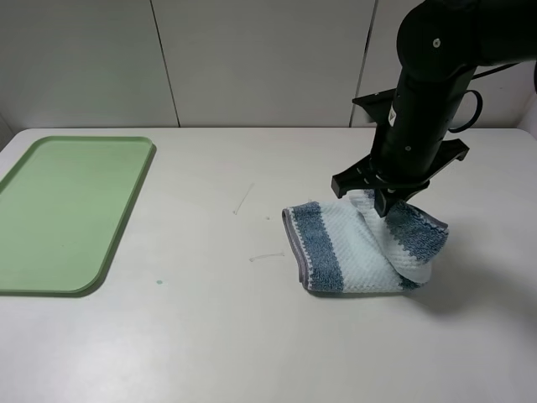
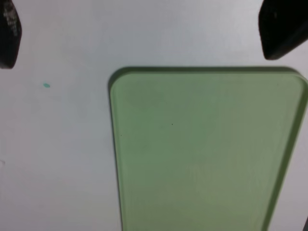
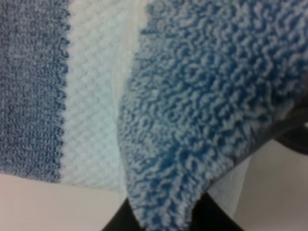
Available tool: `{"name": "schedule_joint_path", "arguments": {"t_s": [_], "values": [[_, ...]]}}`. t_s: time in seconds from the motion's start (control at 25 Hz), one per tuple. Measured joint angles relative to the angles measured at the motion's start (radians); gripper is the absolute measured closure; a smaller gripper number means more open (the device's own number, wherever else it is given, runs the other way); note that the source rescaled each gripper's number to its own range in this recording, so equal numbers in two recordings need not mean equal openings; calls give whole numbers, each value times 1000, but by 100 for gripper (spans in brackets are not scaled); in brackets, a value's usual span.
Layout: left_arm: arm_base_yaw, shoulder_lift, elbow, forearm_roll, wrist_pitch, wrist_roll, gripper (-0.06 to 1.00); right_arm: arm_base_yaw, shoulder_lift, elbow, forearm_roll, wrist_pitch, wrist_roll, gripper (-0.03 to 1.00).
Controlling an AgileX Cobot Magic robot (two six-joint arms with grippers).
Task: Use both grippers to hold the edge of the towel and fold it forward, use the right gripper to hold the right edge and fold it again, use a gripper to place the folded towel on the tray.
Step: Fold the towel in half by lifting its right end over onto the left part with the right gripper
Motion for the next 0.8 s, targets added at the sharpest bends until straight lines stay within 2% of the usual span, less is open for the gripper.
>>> {"name": "schedule_joint_path", "arguments": {"t_s": [0.28, 0.6, 0.8], "values": [[0, 0, 0, 0, 0, 2, -5, 0, 0, 0, 44, -7, 0, 89], [0, 0, 0, 0, 0, 3, -5, 0, 0, 0, 123, -57, -16, 89], [0, 0, 0, 0, 0, 3, -5, 0, 0, 0, 133, -71, -20, 89]]}}
